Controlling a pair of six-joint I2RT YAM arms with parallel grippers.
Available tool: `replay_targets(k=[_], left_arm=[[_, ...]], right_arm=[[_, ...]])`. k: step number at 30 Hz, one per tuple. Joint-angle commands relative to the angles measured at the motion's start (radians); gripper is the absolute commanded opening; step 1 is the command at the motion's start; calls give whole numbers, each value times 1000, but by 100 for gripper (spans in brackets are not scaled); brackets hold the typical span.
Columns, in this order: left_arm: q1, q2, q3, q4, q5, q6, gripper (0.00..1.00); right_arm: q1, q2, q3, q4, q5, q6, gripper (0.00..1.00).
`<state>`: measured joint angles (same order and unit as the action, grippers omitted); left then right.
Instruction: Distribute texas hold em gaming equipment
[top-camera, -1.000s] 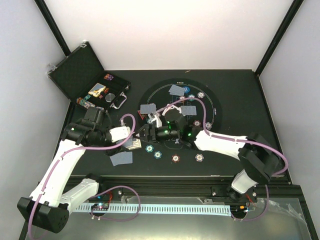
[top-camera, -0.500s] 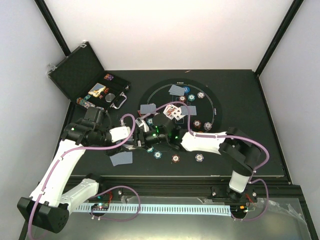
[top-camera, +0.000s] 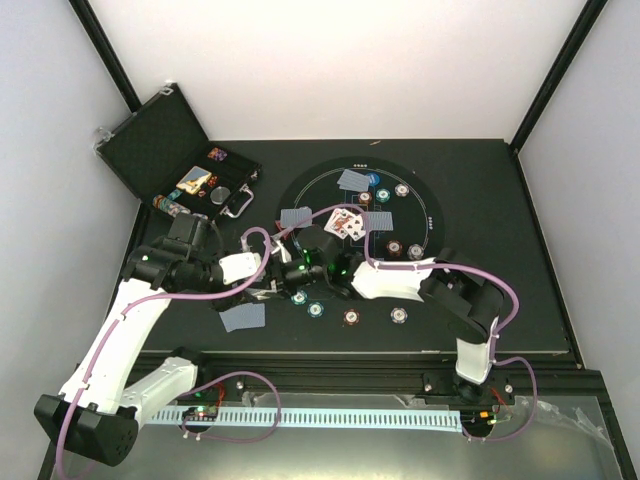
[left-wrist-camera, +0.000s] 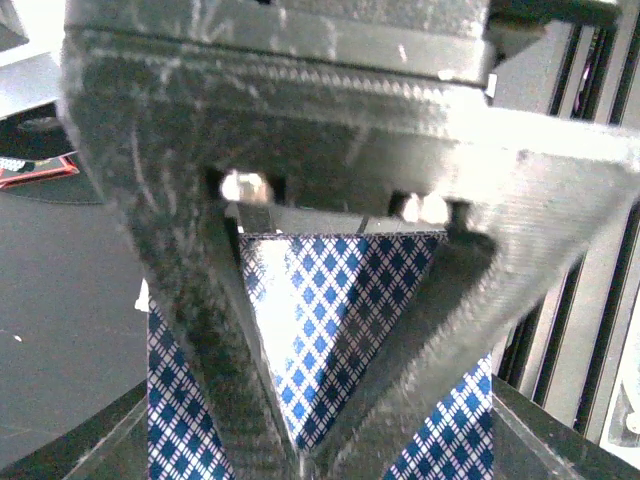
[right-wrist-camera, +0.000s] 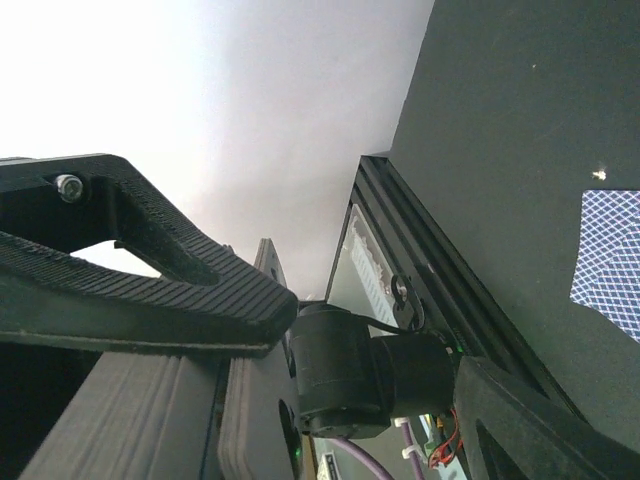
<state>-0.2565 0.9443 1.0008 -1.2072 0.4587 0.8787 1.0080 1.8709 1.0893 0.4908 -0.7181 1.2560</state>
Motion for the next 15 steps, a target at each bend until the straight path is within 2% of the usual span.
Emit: replay_targets(k=[1,6,10,15], left_arm=[[0,-4,56,-21,44,4,1],[0,-3,56,-26,34,9,2],[0,-1,46,-16,34,7,1],[0,1,40,-12,31,7,2]], right_arm=[[-44,-4,-41,27,-5,0,72],[-97,-54,-120,25,-3,-15,68],[-114,-114,-146,4,3,-29,59],[-114,-161,-157,28,9,-10,37]])
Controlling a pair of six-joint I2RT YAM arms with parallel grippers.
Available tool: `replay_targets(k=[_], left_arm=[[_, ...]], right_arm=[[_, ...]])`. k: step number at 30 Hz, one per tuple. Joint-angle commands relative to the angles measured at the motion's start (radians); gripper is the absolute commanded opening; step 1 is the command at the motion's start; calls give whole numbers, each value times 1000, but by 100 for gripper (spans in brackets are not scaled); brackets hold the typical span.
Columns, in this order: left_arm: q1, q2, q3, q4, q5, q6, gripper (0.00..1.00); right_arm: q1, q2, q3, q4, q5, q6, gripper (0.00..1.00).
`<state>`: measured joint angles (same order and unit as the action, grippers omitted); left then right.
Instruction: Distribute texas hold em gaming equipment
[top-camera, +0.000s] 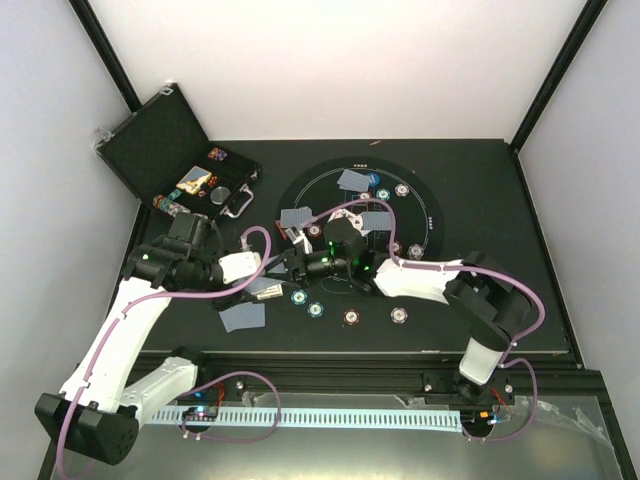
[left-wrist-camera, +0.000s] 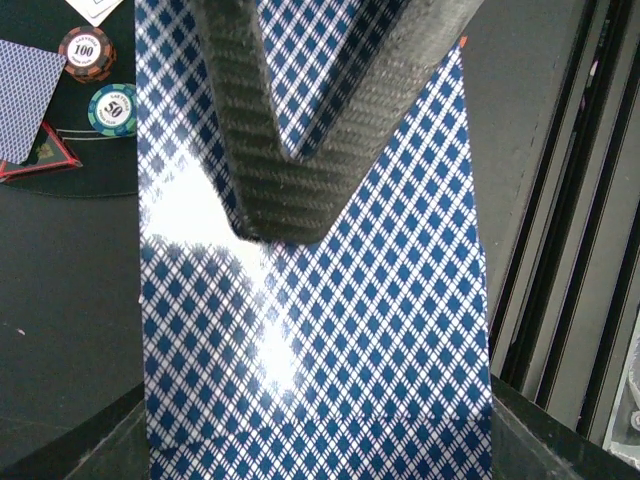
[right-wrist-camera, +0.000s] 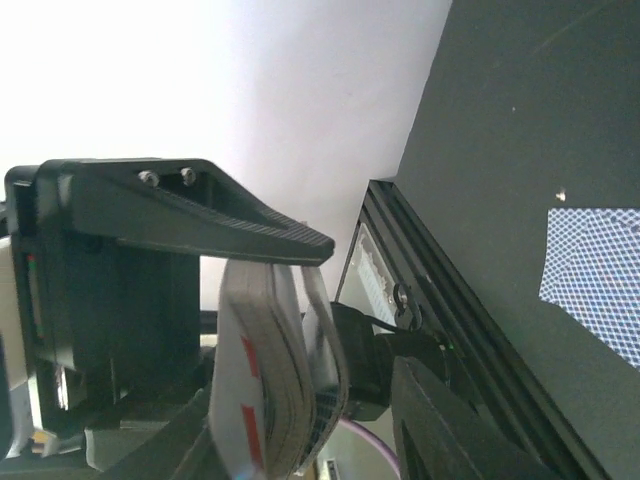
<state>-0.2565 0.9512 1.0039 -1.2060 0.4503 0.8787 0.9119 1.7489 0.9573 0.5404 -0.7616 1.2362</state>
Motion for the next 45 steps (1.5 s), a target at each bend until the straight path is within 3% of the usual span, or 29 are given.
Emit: replay_targets(k=[1,9,16,26,30,41,44,45], left_arm=[[0,-6,34,-11,37,8,2],[0,-10,6,3,18,8,2],[2,5,-40,50,-51,-2,2],[51,57,-272,254,-214,23,2],[95,112,-337,319,-231,45,2],[101,282,-412,476,-252,57,30],[101,303,-421,501,-252,60,43],[101,306,-426,507,-251,60,52]], right_arm=[[-18,-47,-28,-10,52,19,33],[-40,-113,-78,71,46,73,10],[-147,-188,-167,72,10,58,5],[-572,-279,-148,-405,-33,-314,5],[-710,-266,-136,-494,-15,-395,5],[-874,-104,-69,-495,-21,-429,3],[-906,-68,-37,-504,-38,-438,3],[-911,-55,-24,-514,-42,-445,3]])
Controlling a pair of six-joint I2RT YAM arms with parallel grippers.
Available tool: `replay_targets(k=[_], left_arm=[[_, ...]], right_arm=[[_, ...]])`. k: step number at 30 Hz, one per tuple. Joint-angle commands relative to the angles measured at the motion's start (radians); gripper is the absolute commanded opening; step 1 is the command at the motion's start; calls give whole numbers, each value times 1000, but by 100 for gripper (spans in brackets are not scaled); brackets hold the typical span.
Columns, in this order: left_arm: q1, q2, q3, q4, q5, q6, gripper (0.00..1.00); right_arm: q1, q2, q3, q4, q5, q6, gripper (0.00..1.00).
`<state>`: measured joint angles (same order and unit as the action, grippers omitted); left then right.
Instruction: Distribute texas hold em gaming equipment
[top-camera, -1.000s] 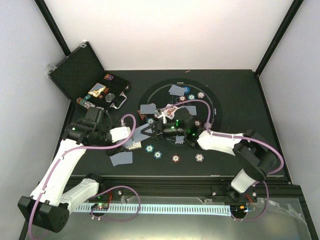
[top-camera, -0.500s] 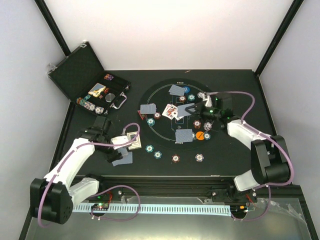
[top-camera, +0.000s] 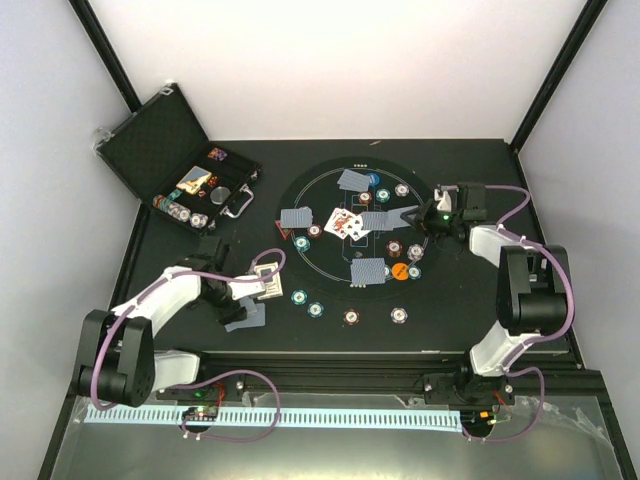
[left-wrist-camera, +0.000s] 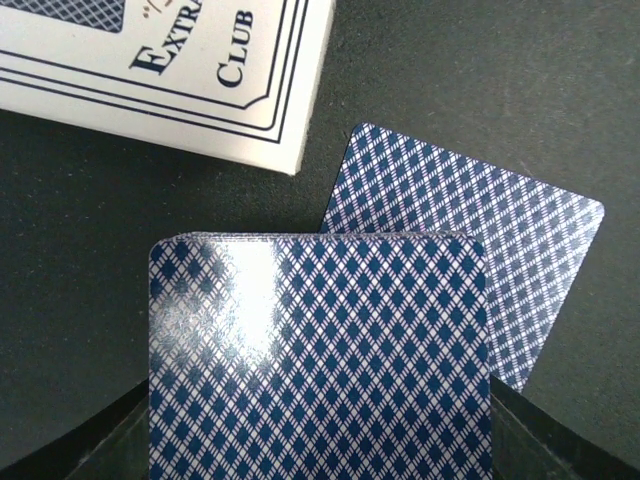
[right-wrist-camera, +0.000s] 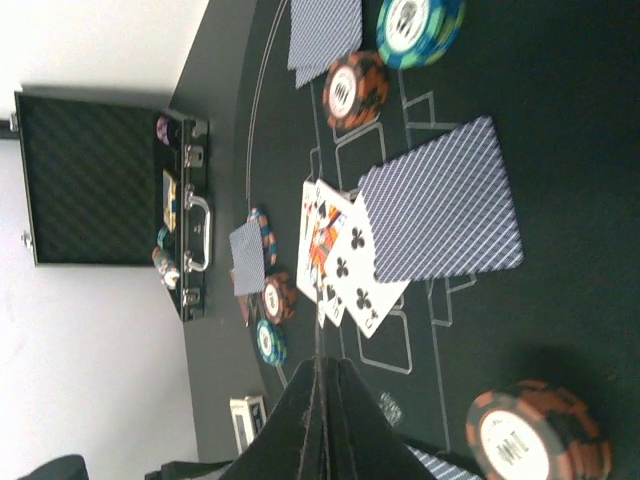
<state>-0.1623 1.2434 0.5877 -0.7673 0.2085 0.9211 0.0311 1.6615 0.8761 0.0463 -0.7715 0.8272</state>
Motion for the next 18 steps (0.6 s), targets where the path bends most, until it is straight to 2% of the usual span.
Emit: replay_targets(k=[1,3,5,13,18], left_arm=[[7,15,-13,69,-9,19,61],[7,6,-20,68,-10,21,83],[7,-10,-20,52,-9,28,97],[9,-83,65,-127,30,56,99],[10,-98,178,-257,92,41,99]], right_arm=[[-33,45,72,-30,-33,-41,3],[-35,76,104,-46,-34,-53,3],[-34,106,127,-52,-41,-56,3],[-33,234,197,-83,-64,-83,4],[-32,298,248,-117,-69,-101,6]])
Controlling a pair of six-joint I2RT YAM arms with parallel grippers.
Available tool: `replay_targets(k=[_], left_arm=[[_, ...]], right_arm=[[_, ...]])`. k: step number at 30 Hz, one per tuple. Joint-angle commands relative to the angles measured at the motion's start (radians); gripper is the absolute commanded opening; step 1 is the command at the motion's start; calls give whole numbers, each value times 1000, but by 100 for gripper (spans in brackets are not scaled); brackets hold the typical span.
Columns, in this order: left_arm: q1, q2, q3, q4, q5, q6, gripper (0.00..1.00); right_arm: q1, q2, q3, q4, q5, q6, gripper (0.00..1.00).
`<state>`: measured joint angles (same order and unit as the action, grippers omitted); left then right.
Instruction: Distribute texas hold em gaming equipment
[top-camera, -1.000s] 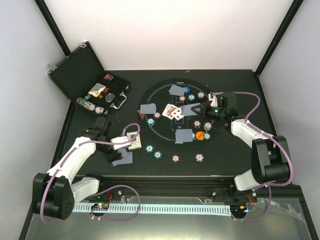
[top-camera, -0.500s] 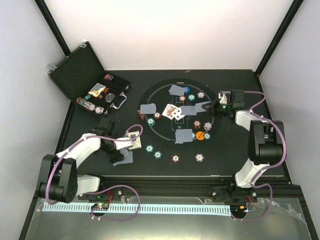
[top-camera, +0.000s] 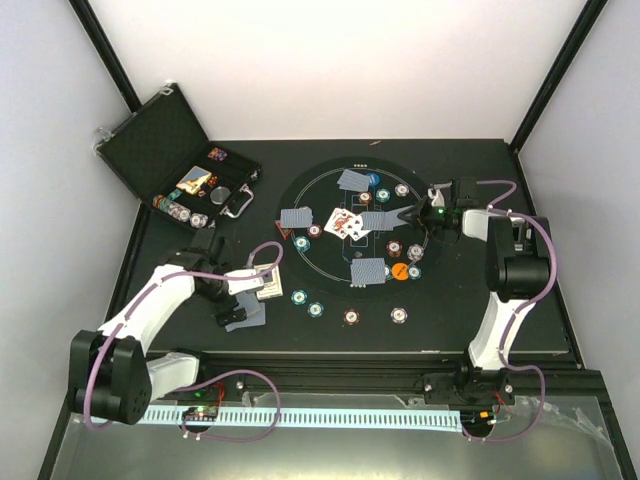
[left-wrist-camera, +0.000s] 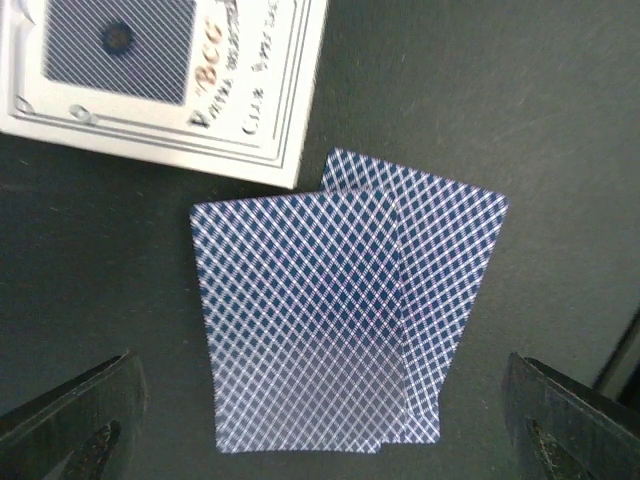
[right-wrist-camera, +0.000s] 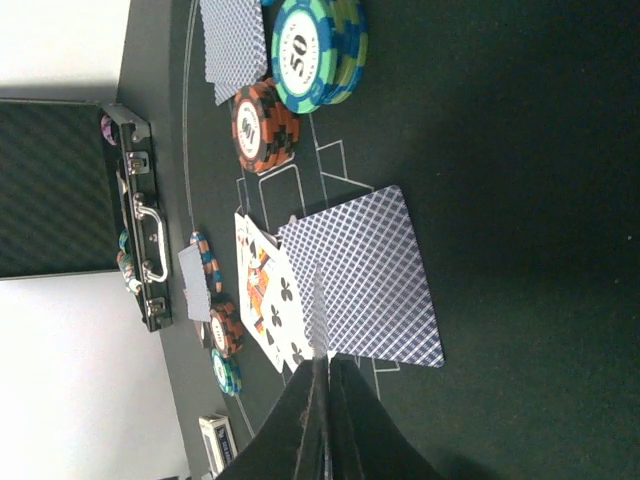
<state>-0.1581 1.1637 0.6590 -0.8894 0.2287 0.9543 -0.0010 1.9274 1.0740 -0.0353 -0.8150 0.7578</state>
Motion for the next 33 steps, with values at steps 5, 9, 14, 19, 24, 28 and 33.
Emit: replay_targets(k=[5,9,14,19,24,28,33], left_arm=[[15,-44,219,-131,150,-83,99],[30,-90,241,10,151,-223,99],[49,-115,233,199,134,-415,99],[57,-140,138,438,89,-588,99],[59,-214,-82,834,15,-743,99],[60,-233,-259,1152,-64,-804,99],[58,-185,-382,1438,-111,-795,99]], right_arm=[[1,72,90,-90,-3,-61,23],[1,47,77,-161,84,-114,53],[1,-60,22,-254,225,-184,70],[1,-214,-39,-338,384,-224,86],[1,-426,-157,-297,536,-257,100],[1,-574,-242,-271,826,-257,100],[2,-840,-542,102,1046,-293,100]])
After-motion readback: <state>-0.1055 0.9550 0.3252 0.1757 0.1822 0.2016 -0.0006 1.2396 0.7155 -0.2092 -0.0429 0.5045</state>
